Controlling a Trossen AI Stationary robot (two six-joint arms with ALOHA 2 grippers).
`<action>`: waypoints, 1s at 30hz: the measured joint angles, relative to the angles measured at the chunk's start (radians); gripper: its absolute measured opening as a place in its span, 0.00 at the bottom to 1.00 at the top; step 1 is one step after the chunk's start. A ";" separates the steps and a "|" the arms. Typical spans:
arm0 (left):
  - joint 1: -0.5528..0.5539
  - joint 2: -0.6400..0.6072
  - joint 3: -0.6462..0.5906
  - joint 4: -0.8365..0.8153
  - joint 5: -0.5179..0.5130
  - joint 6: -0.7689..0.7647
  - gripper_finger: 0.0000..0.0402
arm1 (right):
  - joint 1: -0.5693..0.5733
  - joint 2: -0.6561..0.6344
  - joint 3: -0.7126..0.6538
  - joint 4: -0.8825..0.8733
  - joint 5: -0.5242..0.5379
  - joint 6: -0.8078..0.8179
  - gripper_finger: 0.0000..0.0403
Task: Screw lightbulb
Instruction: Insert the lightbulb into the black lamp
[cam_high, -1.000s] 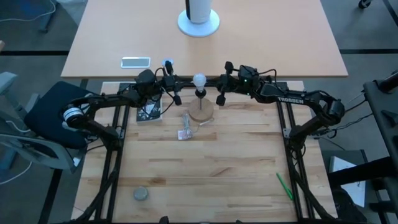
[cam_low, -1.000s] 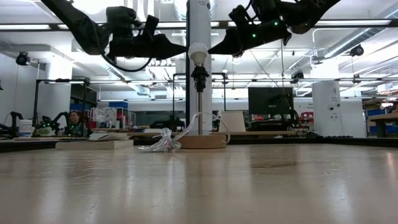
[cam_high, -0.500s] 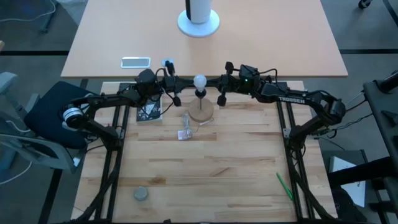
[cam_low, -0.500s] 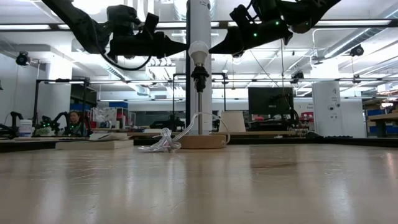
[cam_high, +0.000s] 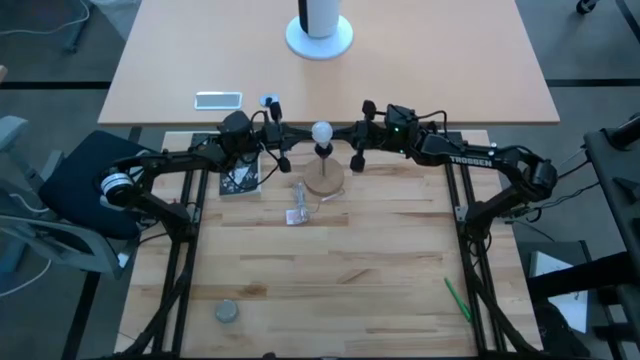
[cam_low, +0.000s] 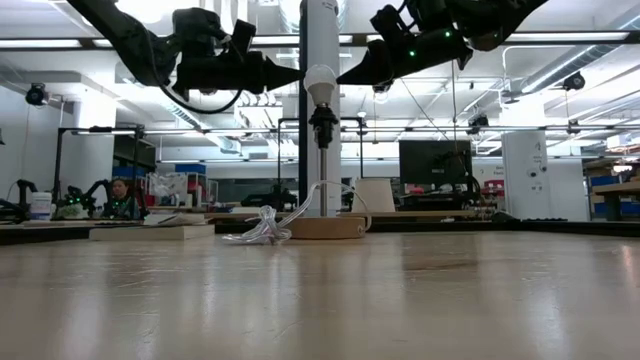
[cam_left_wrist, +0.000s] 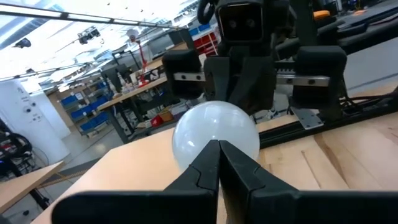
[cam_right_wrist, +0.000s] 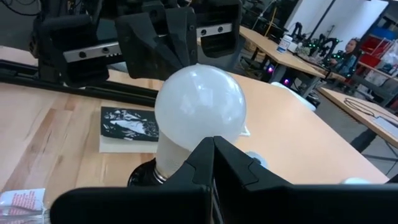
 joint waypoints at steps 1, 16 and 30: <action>0.000 0.000 0.000 0.000 -0.002 0.002 0.00 | 0.003 0.000 0.000 -0.002 0.000 0.000 0.00; 0.000 0.001 0.000 -0.009 -0.071 0.014 0.00 | 0.041 0.000 0.000 -0.018 -0.005 0.000 0.00; 0.000 -0.022 0.000 -0.079 -0.074 0.033 0.00 | 0.040 -0.091 0.000 -0.127 0.052 -0.001 0.00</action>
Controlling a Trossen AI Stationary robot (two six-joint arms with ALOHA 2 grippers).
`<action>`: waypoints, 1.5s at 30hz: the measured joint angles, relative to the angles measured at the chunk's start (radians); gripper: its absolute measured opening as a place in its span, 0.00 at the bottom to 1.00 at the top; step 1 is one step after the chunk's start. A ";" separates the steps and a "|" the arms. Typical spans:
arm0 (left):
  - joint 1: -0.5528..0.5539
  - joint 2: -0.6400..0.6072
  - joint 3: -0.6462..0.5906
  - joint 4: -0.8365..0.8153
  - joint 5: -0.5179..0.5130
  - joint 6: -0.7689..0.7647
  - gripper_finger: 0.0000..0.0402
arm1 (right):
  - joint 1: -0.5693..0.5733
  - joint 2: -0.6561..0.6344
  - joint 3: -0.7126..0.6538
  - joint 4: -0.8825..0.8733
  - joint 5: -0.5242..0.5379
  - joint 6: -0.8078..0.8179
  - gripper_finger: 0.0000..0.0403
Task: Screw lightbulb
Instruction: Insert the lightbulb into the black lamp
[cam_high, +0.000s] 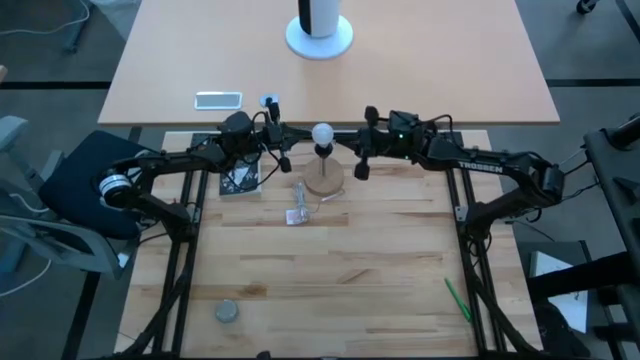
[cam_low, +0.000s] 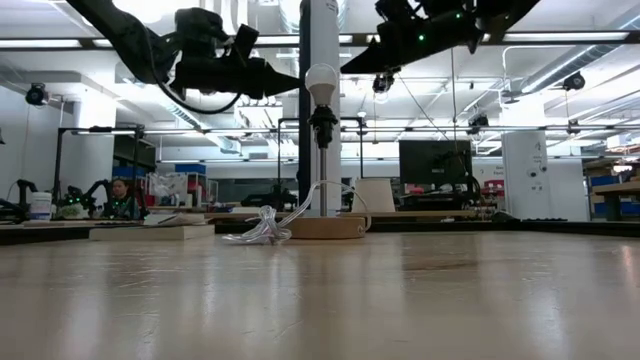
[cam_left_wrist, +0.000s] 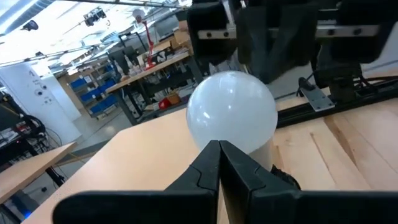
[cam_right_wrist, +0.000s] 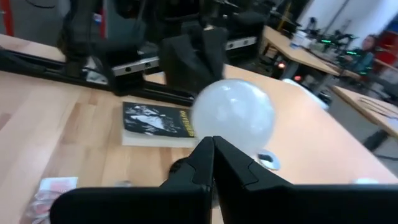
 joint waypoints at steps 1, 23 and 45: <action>-0.001 -0.001 0.000 0.001 0.004 0.000 0.00 | -0.001 -0.005 0.000 -0.006 0.022 -0.001 0.00; -0.002 -0.002 0.002 0.010 0.050 0.003 0.00 | 0.001 0.076 0.000 0.080 0.048 -0.025 0.00; -0.002 -0.016 0.000 -0.015 -0.005 -0.026 0.00 | 0.003 0.029 -0.001 0.002 0.135 -0.023 0.00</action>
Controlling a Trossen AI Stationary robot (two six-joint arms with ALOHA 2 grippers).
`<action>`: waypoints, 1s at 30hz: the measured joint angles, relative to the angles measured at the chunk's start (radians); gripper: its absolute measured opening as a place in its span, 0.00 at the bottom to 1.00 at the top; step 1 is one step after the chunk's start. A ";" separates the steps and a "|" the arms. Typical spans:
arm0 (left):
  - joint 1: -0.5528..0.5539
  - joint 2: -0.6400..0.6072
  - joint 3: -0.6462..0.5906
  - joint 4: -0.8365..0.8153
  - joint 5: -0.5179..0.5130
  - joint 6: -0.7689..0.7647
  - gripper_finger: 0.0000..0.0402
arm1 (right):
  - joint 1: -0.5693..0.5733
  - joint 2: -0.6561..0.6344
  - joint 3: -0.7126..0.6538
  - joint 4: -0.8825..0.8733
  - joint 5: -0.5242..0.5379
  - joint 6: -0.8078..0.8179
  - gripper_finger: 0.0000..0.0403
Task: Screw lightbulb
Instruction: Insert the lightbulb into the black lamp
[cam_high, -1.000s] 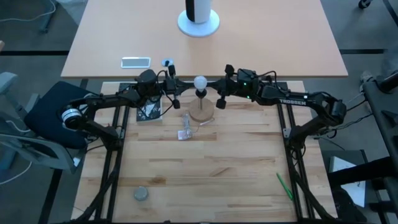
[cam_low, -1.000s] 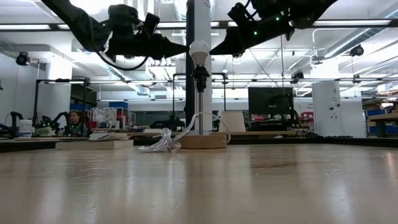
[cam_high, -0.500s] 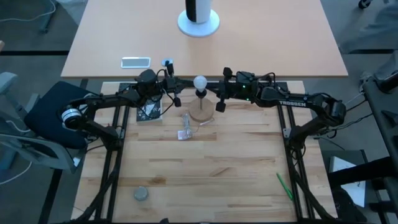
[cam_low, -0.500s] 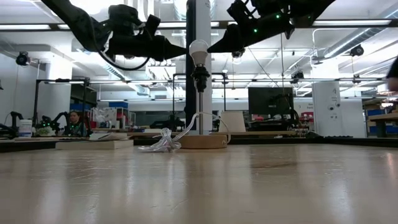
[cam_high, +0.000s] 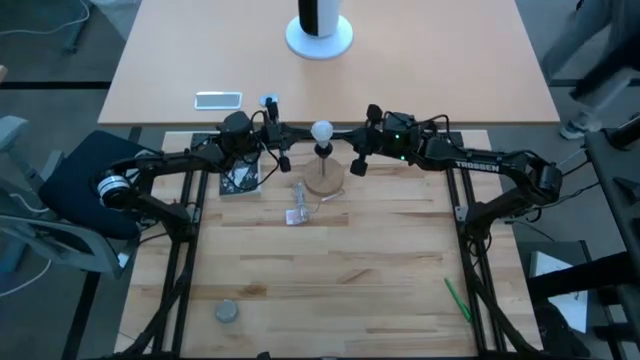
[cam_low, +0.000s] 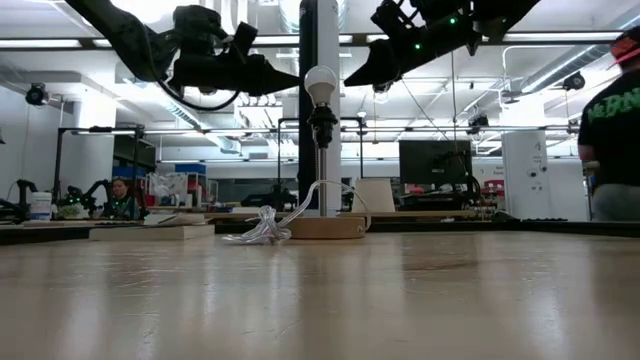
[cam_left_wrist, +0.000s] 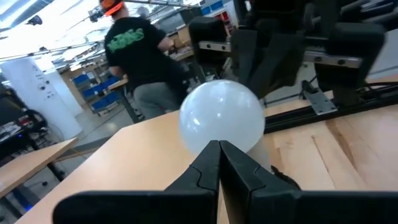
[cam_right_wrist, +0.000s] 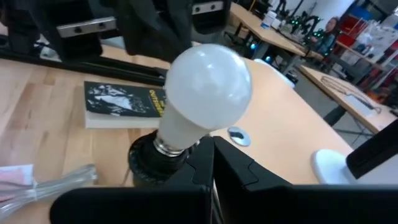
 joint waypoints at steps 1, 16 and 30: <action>0.000 0.000 0.000 -0.001 0.023 0.000 0.00 | -0.006 0.001 0.000 0.005 0.000 -0.002 0.00; 0.001 0.034 0.012 0.042 0.039 0.003 0.00 | -0.037 0.053 0.000 0.108 -0.086 -0.029 0.00; 0.002 0.058 0.022 0.041 0.039 0.002 0.00 | -0.001 0.053 0.000 0.070 -0.110 -0.050 0.00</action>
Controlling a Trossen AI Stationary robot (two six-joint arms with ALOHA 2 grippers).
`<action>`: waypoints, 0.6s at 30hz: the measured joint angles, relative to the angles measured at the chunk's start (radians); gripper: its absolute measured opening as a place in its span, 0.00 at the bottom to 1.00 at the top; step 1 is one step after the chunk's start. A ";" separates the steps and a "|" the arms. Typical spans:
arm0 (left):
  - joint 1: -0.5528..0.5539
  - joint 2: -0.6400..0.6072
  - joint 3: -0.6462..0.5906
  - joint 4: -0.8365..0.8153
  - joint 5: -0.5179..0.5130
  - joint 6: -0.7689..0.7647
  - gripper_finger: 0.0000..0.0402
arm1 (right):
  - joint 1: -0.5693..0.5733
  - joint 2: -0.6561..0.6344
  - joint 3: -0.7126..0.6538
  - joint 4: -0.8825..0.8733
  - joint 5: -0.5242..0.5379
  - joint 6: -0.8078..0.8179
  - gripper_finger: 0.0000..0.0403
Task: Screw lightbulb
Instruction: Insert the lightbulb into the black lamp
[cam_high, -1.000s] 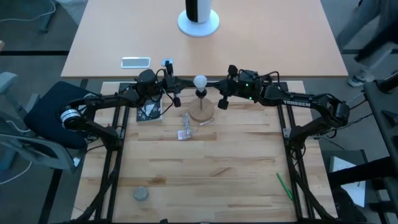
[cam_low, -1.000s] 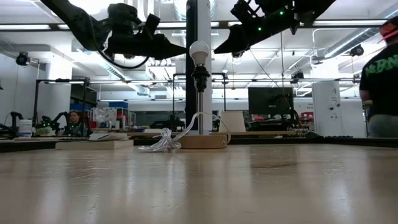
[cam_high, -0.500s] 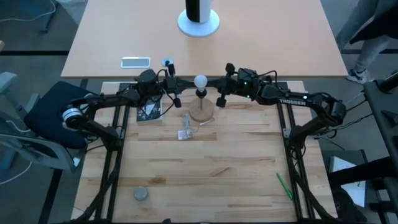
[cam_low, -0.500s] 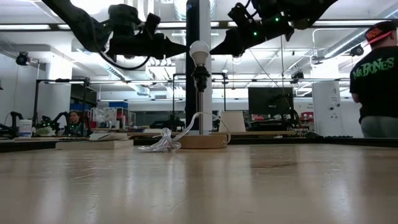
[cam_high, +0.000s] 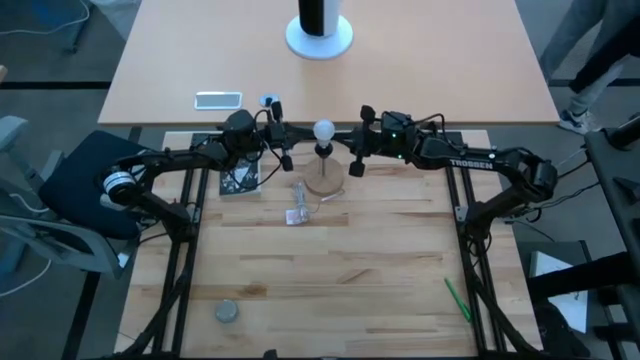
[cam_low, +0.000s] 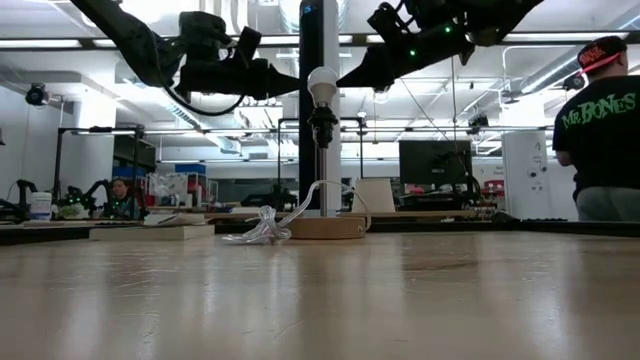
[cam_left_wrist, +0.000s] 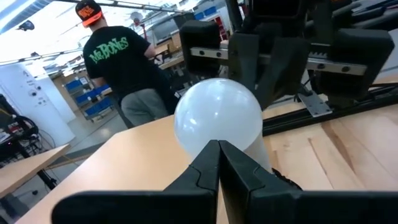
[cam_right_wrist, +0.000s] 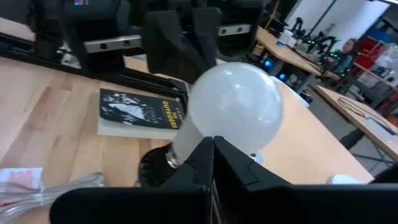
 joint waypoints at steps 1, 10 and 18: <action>0.000 0.000 0.000 -0.003 0.000 0.001 0.00 | 0.003 0.000 0.000 -0.002 -0.003 -0.002 0.00; -0.001 -0.040 0.000 -0.076 0.012 0.010 0.00 | 0.011 -0.027 0.000 -0.065 0.067 0.002 0.00; -0.002 -0.051 0.000 -0.068 -0.086 0.015 0.00 | -0.019 -0.022 0.000 -0.038 0.176 -0.003 0.00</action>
